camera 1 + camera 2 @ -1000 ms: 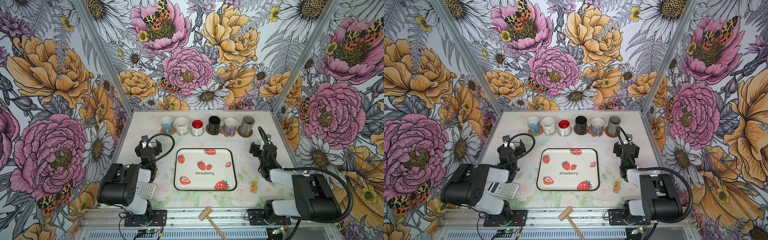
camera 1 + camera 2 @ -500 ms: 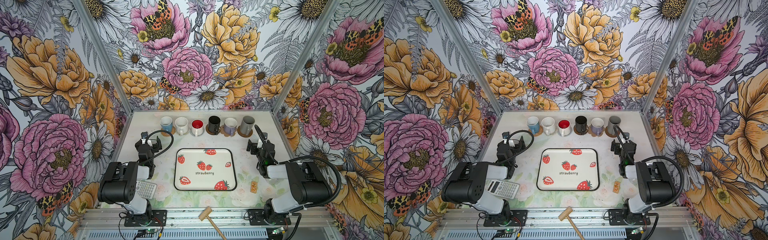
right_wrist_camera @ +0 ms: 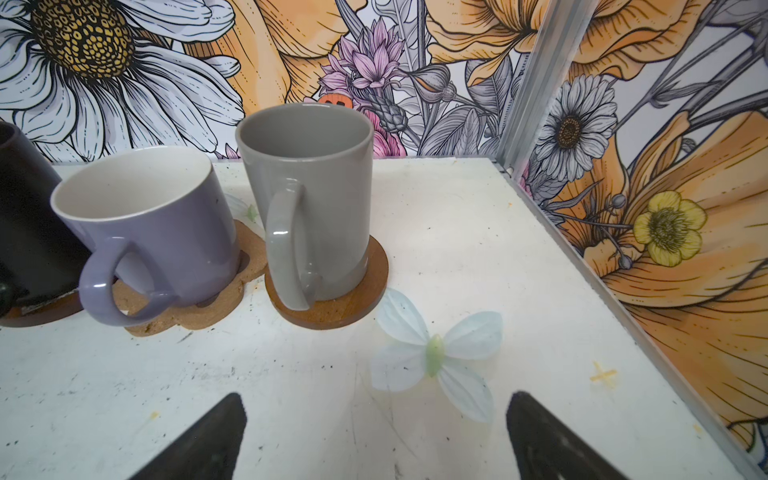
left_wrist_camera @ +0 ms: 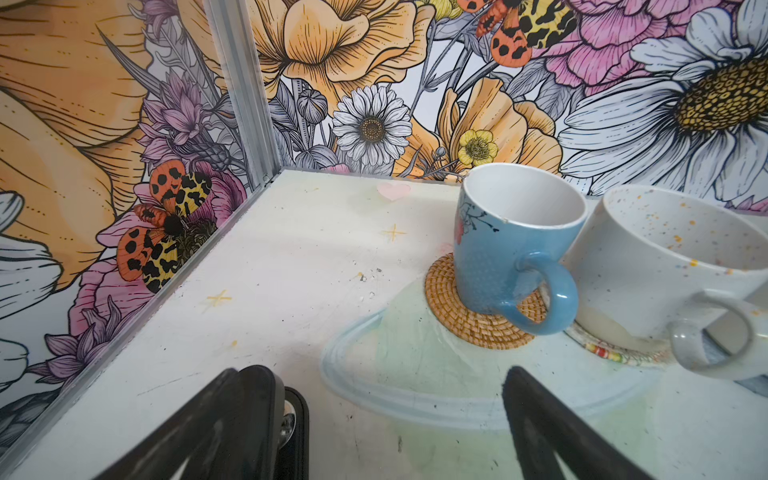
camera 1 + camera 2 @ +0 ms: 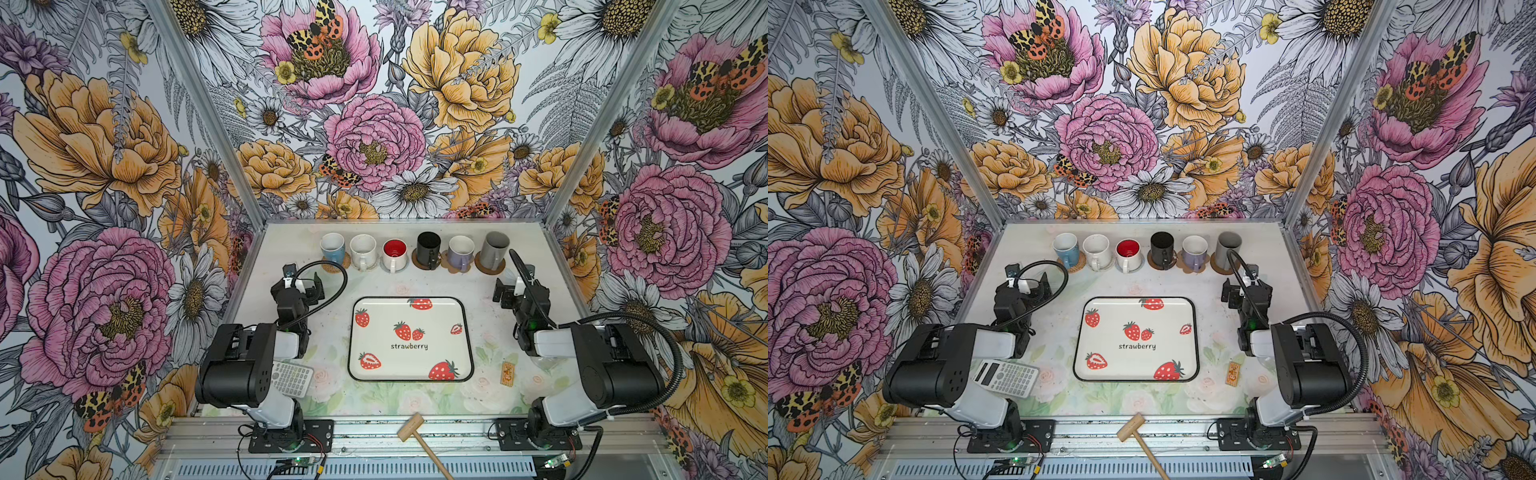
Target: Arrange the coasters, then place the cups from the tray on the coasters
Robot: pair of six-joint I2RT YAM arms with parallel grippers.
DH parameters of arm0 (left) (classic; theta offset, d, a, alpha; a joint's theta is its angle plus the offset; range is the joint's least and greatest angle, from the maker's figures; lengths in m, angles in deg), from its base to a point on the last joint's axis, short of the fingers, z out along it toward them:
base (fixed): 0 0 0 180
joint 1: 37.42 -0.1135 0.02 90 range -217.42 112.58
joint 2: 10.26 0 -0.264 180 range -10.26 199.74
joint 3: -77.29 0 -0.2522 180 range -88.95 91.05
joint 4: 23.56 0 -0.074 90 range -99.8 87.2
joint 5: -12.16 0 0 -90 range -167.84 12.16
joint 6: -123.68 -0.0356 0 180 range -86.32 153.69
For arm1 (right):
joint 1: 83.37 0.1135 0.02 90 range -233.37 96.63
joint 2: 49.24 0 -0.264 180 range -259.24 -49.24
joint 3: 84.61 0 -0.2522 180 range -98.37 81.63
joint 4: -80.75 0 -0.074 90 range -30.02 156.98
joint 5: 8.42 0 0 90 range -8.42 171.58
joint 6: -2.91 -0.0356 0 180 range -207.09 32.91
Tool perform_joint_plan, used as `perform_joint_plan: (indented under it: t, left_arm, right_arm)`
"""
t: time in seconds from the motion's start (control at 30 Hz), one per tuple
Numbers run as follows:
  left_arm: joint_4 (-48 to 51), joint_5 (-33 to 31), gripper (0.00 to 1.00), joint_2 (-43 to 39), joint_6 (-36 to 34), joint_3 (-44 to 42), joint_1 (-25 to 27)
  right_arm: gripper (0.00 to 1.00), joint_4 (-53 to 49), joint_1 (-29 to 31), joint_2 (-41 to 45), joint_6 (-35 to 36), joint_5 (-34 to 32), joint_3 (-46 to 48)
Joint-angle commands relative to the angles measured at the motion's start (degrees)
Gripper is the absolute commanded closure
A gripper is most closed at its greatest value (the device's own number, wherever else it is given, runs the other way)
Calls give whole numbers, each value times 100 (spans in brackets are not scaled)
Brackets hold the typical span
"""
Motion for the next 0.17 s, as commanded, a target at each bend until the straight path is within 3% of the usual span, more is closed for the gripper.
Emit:
perform_joint_plan:
  t: [0.0,0.13]
  left_arm:
    - [-24,151,1,-13,45,45,-7]
    - [-21,142,1,-24,52,45,-5]
  right_arm:
    - [0,149,-39,-16,18,94,-127]
    - [0,158,-32,-13,29,95,-123]
